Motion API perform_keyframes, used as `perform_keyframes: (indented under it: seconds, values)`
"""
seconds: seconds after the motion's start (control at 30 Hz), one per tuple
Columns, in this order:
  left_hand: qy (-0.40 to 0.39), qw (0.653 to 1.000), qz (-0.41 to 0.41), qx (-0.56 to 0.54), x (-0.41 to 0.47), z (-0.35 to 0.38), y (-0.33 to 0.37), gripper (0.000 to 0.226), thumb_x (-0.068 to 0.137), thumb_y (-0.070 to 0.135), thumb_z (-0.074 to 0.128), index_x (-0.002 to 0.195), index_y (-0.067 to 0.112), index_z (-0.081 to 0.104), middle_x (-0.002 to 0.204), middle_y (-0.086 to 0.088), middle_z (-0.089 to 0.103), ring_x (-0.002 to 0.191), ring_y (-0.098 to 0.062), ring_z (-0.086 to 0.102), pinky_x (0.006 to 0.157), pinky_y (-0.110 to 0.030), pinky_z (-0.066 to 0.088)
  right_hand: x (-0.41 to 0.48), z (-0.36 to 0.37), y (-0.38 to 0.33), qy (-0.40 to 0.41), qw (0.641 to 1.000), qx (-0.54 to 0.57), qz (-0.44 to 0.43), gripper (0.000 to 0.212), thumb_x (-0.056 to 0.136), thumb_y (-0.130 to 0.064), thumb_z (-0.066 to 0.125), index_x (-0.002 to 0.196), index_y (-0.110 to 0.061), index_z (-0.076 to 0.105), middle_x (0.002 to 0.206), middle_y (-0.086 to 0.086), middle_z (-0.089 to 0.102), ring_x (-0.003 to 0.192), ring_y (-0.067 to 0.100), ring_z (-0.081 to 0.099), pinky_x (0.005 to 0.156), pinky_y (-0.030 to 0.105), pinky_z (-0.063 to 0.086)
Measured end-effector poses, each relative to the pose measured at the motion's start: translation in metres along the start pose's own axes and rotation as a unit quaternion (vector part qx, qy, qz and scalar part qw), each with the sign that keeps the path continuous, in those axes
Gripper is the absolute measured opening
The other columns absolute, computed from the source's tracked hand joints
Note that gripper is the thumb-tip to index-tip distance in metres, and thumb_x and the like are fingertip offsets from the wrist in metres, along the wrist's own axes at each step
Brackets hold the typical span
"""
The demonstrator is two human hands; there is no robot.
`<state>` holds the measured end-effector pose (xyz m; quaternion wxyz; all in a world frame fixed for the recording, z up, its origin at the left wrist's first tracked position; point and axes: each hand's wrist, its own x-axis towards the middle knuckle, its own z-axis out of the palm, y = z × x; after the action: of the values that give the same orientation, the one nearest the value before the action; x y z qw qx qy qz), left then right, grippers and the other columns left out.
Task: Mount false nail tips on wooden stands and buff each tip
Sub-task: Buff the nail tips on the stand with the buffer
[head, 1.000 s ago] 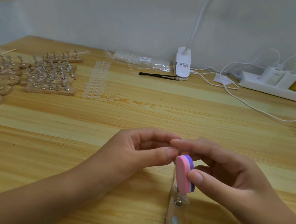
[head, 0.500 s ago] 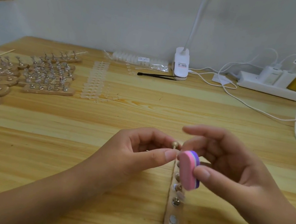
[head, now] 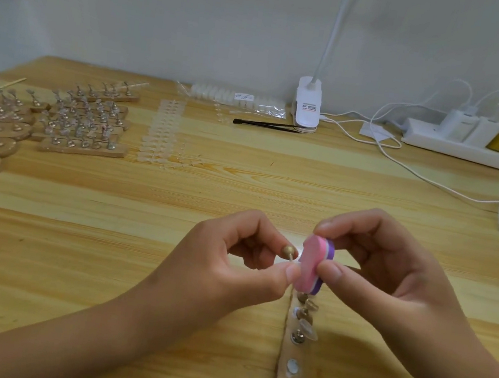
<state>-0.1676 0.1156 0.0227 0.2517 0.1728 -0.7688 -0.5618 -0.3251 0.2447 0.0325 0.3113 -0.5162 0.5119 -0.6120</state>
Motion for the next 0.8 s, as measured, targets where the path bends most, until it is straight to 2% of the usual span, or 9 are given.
perform_keyframes:
  seconds: [0.13,0.3,0.43,0.6,0.73,0.8]
  values:
    - [0.002,1.0,0.006,0.014,-0.0006,0.0004,0.0003,0.022,0.068,0.047,0.069,0.083,0.031,0.069,0.071,0.01,0.062,0.071,-0.004,0.058,0.071,-0.014,0.047,0.0002,0.0026,0.0,-0.013,1.0,0.006,0.001,0.027,0.078,-0.03,0.077,0.097,-0.016,0.064,0.092,0.005,0.068,0.086,0.016,0.069,0.074,0.026,0.057]
    - [0.001,1.0,0.009,0.016,0.0001,0.0015,-0.0004,0.02,0.067,0.049,0.068,0.08,0.034,0.069,0.071,0.011,0.063,0.07,-0.002,0.057,0.069,-0.014,0.047,0.0026,0.0007,-0.0028,0.031,0.999,0.004,-0.014,0.026,0.074,-0.034,0.079,0.094,-0.022,0.067,0.09,-0.002,0.069,0.087,0.01,0.067,0.072,0.019,0.055]
    - [0.01,1.0,0.006,0.0,0.0014,0.0007,-0.0011,0.023,0.067,0.048,0.067,0.081,0.03,0.07,0.071,0.007,0.065,0.07,-0.005,0.059,0.068,-0.016,0.048,-0.0005,0.0048,-0.0029,-0.038,0.999,-0.004,-0.001,0.026,0.077,-0.034,0.078,0.095,-0.02,0.066,0.093,0.002,0.066,0.088,0.017,0.067,0.072,0.028,0.058]
    - [-0.008,1.0,0.01,0.008,0.0001,0.003,0.0004,0.017,0.068,0.047,0.066,0.078,0.034,0.068,0.069,0.014,0.061,0.069,0.002,0.057,0.066,-0.009,0.044,0.0019,0.0026,-0.0037,0.045,0.999,0.018,-0.02,0.03,0.072,-0.042,0.081,0.092,-0.024,0.068,0.089,0.0,0.069,0.084,0.011,0.067,0.07,0.02,0.055]
    - [-0.001,1.0,0.007,0.001,0.0008,0.0011,0.0004,0.018,0.067,0.048,0.065,0.078,0.034,0.068,0.069,0.014,0.063,0.069,0.001,0.057,0.067,-0.012,0.045,-0.002,0.0062,-0.0023,-0.027,1.0,0.006,-0.003,0.029,0.076,-0.036,0.079,0.095,-0.019,0.066,0.092,0.003,0.067,0.084,0.018,0.067,0.071,0.028,0.058]
    - [-0.005,1.0,0.007,0.008,0.0002,0.0015,0.0008,0.018,0.067,0.049,0.065,0.077,0.034,0.067,0.069,0.013,0.061,0.069,0.001,0.056,0.067,-0.012,0.044,-0.0008,0.0075,-0.0025,0.007,1.0,0.013,-0.019,0.029,0.075,-0.038,0.08,0.095,-0.021,0.068,0.09,0.001,0.068,0.083,0.013,0.068,0.07,0.024,0.057]
